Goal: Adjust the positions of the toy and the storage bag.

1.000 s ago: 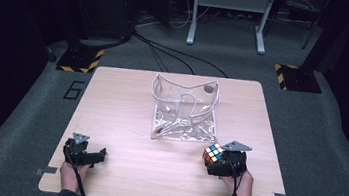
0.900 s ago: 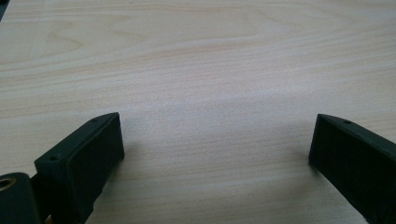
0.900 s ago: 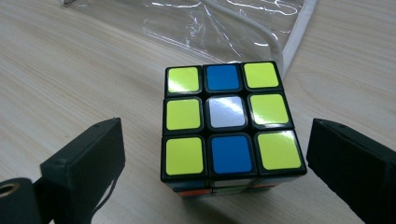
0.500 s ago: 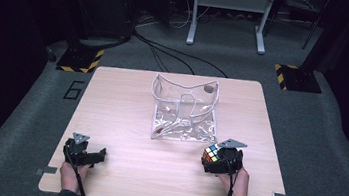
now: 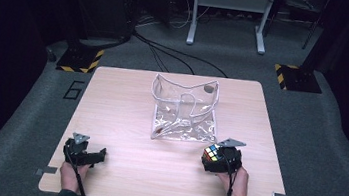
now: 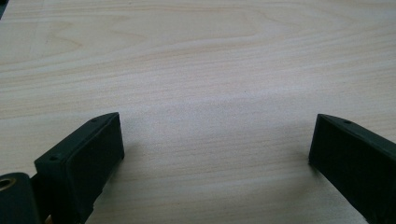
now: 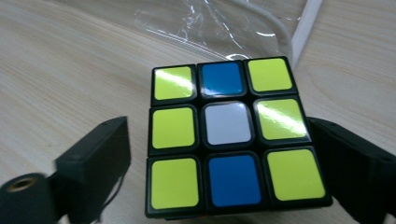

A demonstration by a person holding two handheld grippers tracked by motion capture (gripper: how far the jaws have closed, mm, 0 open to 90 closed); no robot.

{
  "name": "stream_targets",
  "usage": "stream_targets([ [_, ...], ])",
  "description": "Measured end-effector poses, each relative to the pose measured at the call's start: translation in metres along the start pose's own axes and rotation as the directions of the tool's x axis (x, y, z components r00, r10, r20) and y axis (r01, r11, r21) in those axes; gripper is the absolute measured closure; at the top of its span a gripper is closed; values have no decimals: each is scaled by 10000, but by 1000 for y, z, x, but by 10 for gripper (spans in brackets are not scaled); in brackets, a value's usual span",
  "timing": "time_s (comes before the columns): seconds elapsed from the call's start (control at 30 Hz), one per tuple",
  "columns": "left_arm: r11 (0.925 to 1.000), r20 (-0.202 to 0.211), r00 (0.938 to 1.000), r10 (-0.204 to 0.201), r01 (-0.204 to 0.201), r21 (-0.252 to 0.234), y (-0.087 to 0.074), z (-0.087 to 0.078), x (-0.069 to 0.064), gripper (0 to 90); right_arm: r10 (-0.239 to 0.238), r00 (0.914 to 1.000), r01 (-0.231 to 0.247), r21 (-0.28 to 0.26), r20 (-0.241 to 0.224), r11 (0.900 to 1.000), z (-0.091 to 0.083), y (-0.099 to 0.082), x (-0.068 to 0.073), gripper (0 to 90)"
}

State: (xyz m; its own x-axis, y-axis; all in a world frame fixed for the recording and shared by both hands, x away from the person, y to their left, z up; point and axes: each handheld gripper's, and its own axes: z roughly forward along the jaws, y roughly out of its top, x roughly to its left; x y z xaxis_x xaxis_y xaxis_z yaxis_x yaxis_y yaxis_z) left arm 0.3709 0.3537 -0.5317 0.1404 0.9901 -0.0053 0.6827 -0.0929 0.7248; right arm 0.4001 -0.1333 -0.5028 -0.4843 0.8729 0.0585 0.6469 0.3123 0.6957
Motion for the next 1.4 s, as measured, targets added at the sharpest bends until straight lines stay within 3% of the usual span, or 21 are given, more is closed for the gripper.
stream_targets([
  [0.2, 10000, 14, 10000, 7, -7, -1, 0, 0, 0, 30, -9, 10000, 9, 4, 97, 10000, 0, -1, -2, 286],
  [0.3, 10000, 20, 10000, 13, -13, -5, 0, 0, 0, 30, -44, 9997, 42, 61, 237, 10000, 0, -2, -1, 310],
  [0.57, 10000, 22, 10000, 3, -3, 9, 0, 0, 0, 30, -95, 9982, 115, -327, 596, 9994, -4, -4, 2, 332],
  [0.9, 10000, 20, 10000, 20, -20, -1, 0, 0, 0, 30, -19, 9982, 55, -596, 597, 9982, -11, -6, -3, 332],
  [1.4, 10000, 20, 10000, 17, -17, 0, 0, 0, 0, 30, -217, 9992, 245, -841, 344, 9962, -19, 5, 8, 332],
])
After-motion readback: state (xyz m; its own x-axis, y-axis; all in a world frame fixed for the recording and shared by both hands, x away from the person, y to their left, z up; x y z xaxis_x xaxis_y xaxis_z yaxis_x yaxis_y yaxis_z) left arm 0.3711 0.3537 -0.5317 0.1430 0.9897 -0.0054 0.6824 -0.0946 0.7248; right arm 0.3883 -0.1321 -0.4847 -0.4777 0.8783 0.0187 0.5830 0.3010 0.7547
